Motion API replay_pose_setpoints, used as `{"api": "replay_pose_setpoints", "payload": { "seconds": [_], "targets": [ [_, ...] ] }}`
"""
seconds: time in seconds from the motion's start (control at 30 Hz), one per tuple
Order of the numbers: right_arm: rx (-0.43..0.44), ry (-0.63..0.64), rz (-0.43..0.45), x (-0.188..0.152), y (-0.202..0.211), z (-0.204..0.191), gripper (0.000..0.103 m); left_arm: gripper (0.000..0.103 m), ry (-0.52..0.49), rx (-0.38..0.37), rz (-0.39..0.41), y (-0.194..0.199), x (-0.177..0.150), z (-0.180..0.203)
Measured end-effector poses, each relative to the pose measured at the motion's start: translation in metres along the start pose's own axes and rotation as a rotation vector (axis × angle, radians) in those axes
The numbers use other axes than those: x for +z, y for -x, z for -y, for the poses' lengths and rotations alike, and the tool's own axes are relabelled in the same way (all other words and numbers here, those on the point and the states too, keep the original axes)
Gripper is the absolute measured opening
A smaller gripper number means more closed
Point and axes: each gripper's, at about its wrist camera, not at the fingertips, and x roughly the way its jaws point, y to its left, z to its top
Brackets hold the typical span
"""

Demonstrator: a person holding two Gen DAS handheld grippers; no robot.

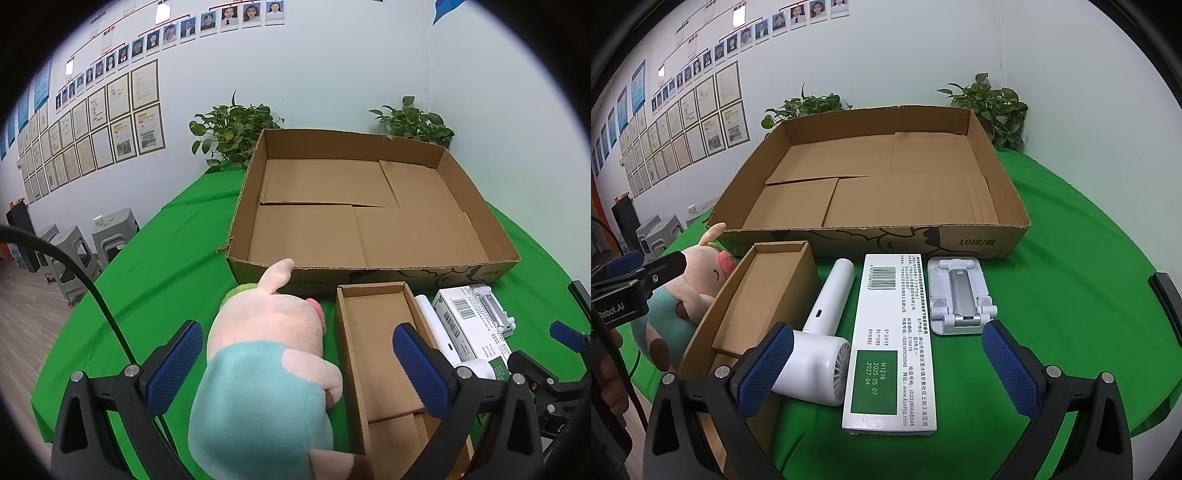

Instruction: Organize objects

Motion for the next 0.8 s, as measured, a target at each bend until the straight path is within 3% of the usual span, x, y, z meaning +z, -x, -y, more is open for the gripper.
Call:
{"api": "replay_pose_setpoints", "payload": {
  "seconds": [0.23,0.43,0.63,0.73,0.8],
  "targets": [
    [-0.013,0.017,0.012,-0.001,0.005,-0.002,0.103,0.102,-0.003,-0.001,-0.005,0.003,0.001,-0.003],
    [-0.05,0.175,0.089,0.005,0.014,-0.022,0.103,0.102,0.012,-0.027,-0.001,0.019,-0.002,-0.026],
    [0.059,0.402,0.325,0.018,0.052,-0.062,0.103,0.102,0.072,-0.148,-0.11,0.008,-0.025,-0.055],
    [0.18,0.431,0.346,0.026,0.063,-0.081,0.103,0.102,0.1,-0.186,-0.183,-0.006,-0.039,-0.063],
    [0.257,0.437,0.354,0.032,0.071,-0.095,0.103,0.099,0.148,-0.261,-0.207,-0.012,-0.046,-0.07]
  ]
}}
